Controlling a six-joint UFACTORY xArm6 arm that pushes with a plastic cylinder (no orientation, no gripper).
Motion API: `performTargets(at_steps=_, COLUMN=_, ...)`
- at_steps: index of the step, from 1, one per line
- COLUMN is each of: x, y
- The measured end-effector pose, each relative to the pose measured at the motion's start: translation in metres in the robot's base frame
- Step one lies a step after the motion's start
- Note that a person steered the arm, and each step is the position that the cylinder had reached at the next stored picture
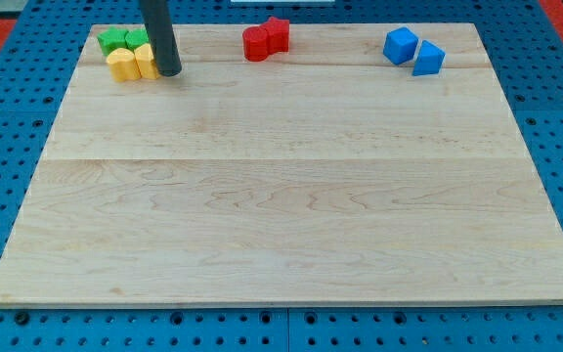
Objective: Separate the red star with red circle to the center
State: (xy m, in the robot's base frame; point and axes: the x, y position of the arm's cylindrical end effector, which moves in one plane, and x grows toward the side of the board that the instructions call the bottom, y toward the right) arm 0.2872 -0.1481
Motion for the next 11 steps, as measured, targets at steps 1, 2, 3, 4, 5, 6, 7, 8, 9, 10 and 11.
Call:
performTargets(at_steps=1, x=0.001, y=0.064)
performTargets(at_steps=2, x=0.001, y=0.086)
performTargets(at_steps=3, x=0.001, y=0.086)
performTargets(at_steps=4, x=0.003, y=0.08)
performTargets(at_steps=5, x=0.003, y=0.074)
performTargets(at_steps=6, x=0.003, y=0.071)
performTargets(at_steps=7, x=0.003, y=0.071)
performTargets(at_steps=8, x=0.003, y=0.07)
performTargets(at_steps=9, x=0.003, y=0.07)
performTargets(at_steps=10, x=0.004, y=0.07)
performTargets(at_steps=11, x=0.004, y=0.07)
